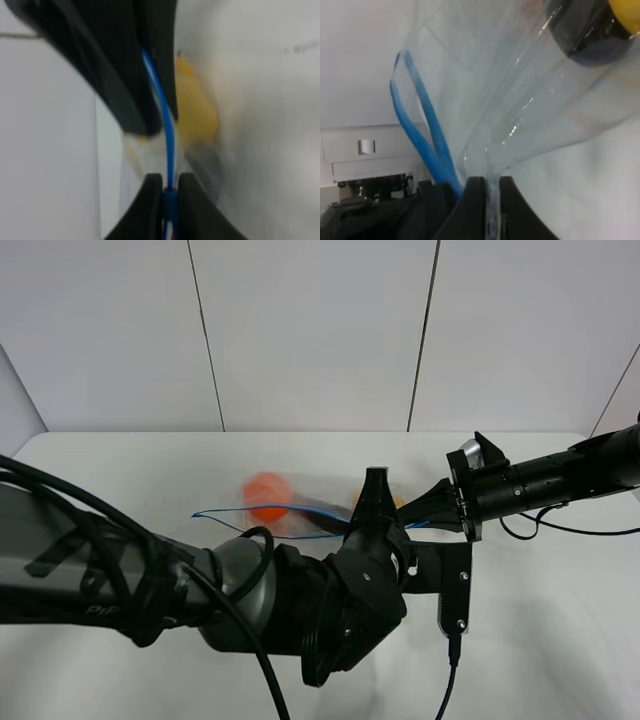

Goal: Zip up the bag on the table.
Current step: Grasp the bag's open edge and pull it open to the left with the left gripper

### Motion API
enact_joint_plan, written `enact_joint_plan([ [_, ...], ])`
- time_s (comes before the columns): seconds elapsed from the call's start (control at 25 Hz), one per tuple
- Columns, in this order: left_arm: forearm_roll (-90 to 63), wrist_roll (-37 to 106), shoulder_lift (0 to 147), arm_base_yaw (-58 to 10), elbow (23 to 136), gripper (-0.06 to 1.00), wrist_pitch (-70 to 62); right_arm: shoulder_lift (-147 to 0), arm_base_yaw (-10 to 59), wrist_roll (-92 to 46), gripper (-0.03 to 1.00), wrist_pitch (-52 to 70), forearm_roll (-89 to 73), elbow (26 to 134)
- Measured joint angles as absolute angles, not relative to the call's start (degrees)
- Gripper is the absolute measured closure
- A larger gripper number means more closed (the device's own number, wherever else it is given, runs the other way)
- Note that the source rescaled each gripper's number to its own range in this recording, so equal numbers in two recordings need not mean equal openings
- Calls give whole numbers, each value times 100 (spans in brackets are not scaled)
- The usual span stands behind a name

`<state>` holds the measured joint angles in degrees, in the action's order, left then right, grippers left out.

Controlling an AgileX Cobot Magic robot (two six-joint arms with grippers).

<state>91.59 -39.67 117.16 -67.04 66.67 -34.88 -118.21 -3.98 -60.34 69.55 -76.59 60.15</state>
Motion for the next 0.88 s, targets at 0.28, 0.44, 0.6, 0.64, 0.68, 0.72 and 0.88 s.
enact_joint_plan([
  [0.28,9103,-3924,11447,-6546,6086,94,-3690,-11821,-398,-6034,97,6887,-7584,6015],
  [0.44,9085,-3924,11141,-6312,5761,94,-3690,-11821,-398,-6034,97,6887,-7582,6015],
  [0.6,9071,-3924,10893,-6116,5429,94,-3746,-11821,-398,-6034,97,6887,-7547,6015],
  [0.64,9063,-3924,10865,-6075,5346,94,-3759,-11821,-398,-6034,97,6887,-7535,6015],
  [0.68,9034,-3924,10837,-6029,5275,94,-3792,-11821,-398,-6034,97,6885,-7522,6015],
  [0.72,9010,-3924,10822,-5983,5195,94,-3822,-11821,-398,-6034,97,6880,-7518,6015],
  [0.88,8969,-3924,10817,-5801,4933,94,-3854,-11821,-398,-6034,97,6872,-7481,6015],
])
